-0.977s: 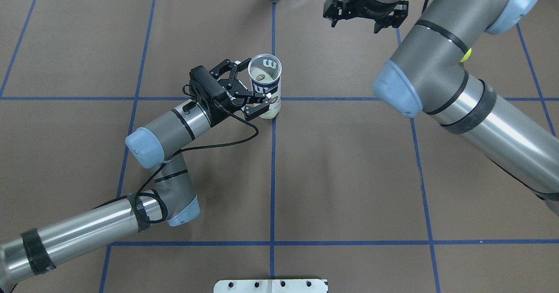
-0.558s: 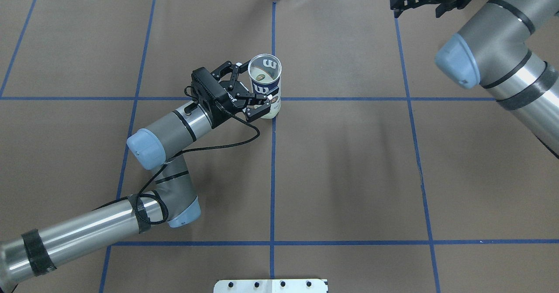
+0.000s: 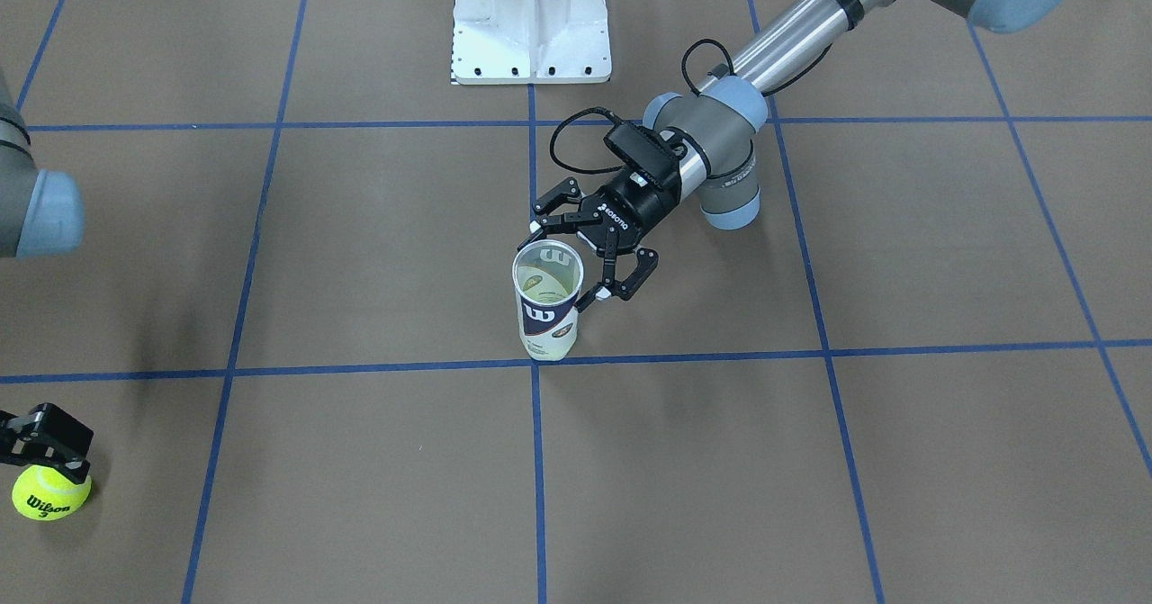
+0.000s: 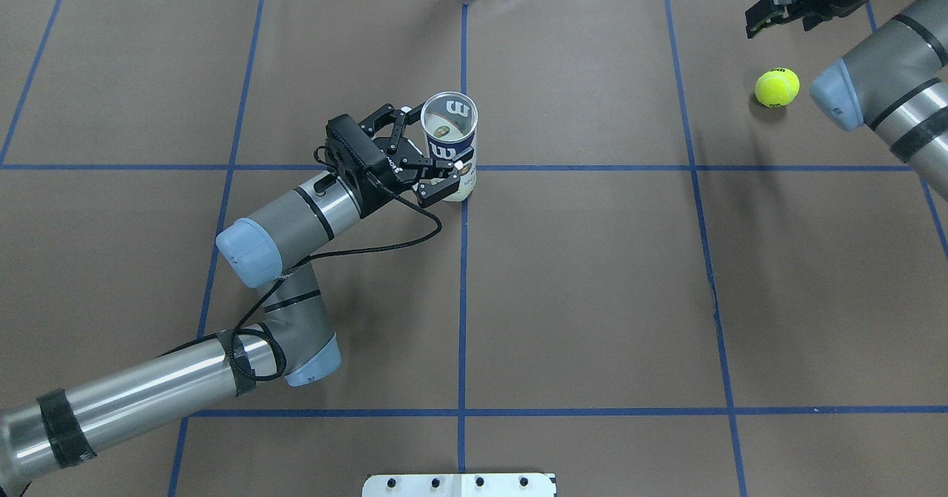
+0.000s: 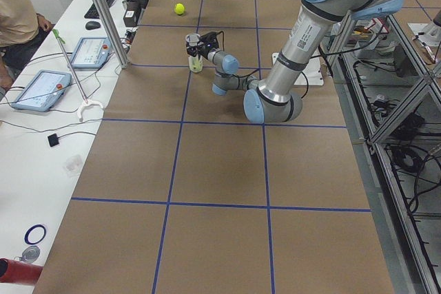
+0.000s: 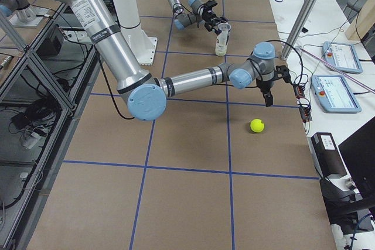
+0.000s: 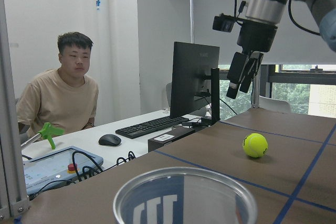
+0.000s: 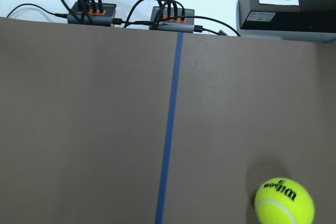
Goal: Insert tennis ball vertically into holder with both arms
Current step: 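Reach the right gripper down to the farther yellow tennis ball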
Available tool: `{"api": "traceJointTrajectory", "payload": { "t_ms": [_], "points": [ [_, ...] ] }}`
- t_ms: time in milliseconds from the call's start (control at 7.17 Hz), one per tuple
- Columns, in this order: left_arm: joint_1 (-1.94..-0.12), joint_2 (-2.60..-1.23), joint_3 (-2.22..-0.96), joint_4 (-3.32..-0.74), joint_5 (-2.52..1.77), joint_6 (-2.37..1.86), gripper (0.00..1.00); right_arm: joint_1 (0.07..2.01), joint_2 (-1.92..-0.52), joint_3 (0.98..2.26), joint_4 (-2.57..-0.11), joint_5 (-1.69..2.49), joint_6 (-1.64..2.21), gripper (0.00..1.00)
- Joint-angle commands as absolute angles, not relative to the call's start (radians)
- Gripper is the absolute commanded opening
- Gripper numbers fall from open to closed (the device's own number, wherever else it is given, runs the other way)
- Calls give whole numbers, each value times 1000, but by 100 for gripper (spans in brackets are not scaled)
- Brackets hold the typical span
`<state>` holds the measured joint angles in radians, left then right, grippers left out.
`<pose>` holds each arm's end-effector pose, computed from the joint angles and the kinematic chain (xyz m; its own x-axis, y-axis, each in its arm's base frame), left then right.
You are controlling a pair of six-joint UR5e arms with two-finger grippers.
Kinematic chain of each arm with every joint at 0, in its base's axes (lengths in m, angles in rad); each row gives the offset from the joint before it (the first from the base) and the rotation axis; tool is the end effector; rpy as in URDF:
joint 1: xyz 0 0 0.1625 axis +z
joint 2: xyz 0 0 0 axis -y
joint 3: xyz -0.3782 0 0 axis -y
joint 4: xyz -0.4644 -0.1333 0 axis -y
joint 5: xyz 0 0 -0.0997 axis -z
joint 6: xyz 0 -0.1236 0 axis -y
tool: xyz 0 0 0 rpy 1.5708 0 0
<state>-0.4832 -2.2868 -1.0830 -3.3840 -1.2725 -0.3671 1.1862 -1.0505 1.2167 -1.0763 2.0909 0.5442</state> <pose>0.5948 -0.5036 0.2003 0.4869 0.7520 -0.4443 0.6174 0.0635 0.7841 -0.2300 -0.7598 0.4373 0.7437 -0.1415 0.6534 -0.1038 0.9411 0.3219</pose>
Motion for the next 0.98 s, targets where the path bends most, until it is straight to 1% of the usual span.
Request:
{"api": "traceJointTrajectory", "payload": {
  "t_ms": [0, 837],
  "points": [
    [-483, -2286, -1083, -3384, -1273, -367, 98, 1189, -1071, 1006, -816, 2088, 521, 99],
    [-483, -2286, -1083, -3382, -1273, -367, 99, 1123, -1062, 974, -796, 2045, 597, 99]
  ]
}}
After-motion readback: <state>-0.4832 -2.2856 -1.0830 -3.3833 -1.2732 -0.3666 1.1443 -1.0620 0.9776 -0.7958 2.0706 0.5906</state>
